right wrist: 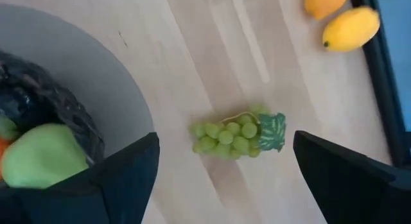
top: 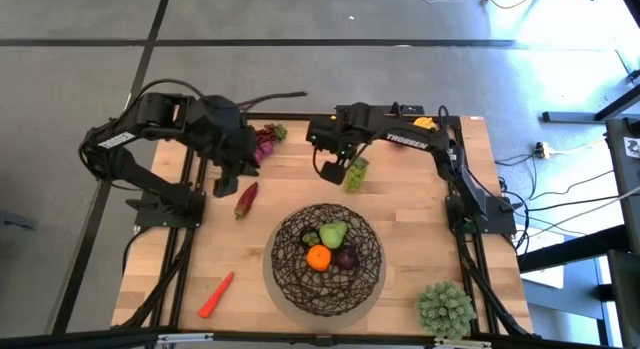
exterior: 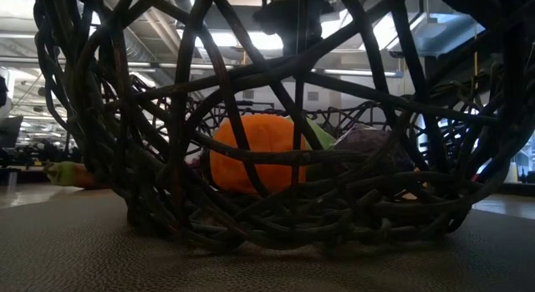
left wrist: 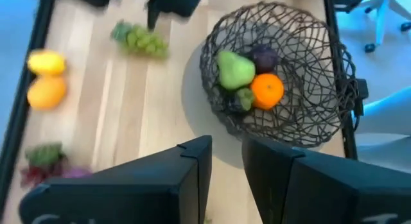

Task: Build produce basket
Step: Put the tomato into the mesh basket

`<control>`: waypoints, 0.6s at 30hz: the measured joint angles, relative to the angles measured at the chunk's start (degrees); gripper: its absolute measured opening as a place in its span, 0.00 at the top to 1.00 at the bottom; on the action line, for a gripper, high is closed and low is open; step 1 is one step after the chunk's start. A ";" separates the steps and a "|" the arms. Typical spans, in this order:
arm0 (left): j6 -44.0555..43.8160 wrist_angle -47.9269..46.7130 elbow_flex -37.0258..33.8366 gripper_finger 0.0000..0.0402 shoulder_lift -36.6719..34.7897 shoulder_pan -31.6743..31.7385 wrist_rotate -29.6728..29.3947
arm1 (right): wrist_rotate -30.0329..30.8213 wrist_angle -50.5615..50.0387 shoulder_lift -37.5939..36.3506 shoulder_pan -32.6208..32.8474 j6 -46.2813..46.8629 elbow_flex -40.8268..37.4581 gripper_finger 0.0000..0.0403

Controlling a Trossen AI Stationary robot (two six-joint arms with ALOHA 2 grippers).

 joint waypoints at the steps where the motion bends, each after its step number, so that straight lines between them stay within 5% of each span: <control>1: -1.11 -1.02 0.00 0.81 0.00 0.81 0.10 | 0.03 0.00 -0.49 -0.07 -1.12 0.00 0.14; 8: -0.53 -2.89 -1.68 0.81 -0.15 5.01 1.16 | 5.65 0.13 -6.67 -0.93 -3.34 0.00 0.14; 18: -2.11 10.94 -19.18 0.81 -13.09 7.78 3.01 | 6.49 3.05 -18.42 -1.14 -3.27 -1.61 0.14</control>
